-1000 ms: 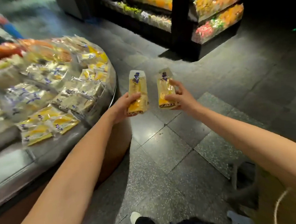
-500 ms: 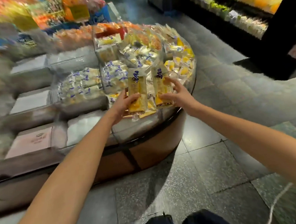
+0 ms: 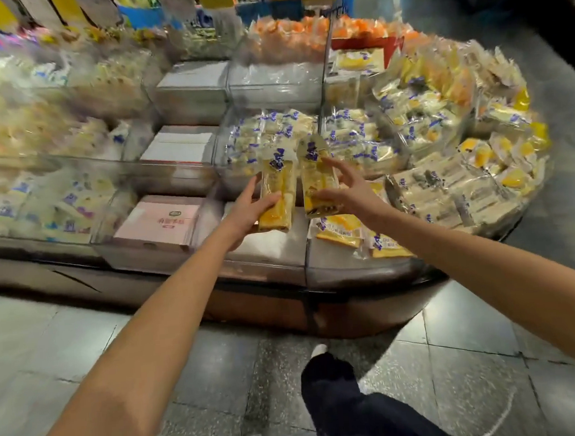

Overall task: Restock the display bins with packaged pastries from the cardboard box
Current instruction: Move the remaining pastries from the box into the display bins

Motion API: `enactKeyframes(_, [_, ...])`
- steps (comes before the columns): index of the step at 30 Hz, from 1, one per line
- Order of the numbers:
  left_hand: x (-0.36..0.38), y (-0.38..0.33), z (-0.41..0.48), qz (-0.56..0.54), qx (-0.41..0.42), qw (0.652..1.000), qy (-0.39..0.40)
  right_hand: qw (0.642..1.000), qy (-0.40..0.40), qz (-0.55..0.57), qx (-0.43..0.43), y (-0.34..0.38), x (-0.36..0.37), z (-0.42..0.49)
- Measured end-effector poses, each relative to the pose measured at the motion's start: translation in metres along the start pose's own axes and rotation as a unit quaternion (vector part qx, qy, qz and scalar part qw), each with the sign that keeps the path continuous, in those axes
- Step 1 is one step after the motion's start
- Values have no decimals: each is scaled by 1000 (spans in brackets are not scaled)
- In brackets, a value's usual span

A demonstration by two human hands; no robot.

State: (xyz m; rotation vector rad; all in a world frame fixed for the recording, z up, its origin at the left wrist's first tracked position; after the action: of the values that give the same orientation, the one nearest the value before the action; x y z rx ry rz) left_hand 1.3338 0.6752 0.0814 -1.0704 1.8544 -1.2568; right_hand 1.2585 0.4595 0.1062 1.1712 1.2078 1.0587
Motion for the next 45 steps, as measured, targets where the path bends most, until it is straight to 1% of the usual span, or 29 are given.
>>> enactKeyframes(3, [-31,-2,26,-11,-8,999,-34,999,32,1,-10,-2,15,49])
enactKeyframes(7, [-63,-10,67,-13,-11,998,-55,999,49,22,0,2,32,108])
enactKeyframes(11, [-93,-23,116,7,-9,999,-45,998,61,-2,9,-2,44,165])
enactKeyframes(20, [-158,-43,204,3,-8,999,-47,996,76,44,24,5,75,266])
enactKeyframes(23, [-179,-45,224,-9,-12,999,-41,997,79,1,16,4,91,291])
enactKeyframes(26, [-203,-49,250,-22,-25,999,-17,996,71,41,45,0,105,315])
enactKeyframes(29, [-228,-57,274,-17,-37,999,17,997,34,34,52,-4,125,338])
enactKeyframes(32, [-261,-65,295,-3,-68,997,40,996,-13,61,71,-1,151,358])
enactKeyframes(34, [-285,-74,310,10,-71,996,52,994,-33,75,71,3,167,375])
enactKeyframes(36, [-305,-78,322,12,-63,996,68,994,-36,82,64,7,183,393])
enactKeyframes(42, [-347,-74,352,-51,-76,993,67,997,-25,58,47,8,218,440])
enactKeyframes(45, [-365,-72,367,-60,-84,993,60,998,-19,37,44,8,228,464])
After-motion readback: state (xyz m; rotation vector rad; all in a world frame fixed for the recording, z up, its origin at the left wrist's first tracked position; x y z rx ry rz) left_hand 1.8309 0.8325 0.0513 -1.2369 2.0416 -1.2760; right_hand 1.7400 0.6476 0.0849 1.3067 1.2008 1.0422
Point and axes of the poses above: each hand's wrist, its own z-axis towards the middle knuckle, its own x-axis out of the palm, y = z × x, the point moved 1 cm from there along z, towards the middle knuckle, and after that the axes turned 4 degrees about -x, right-handed, at the moved point
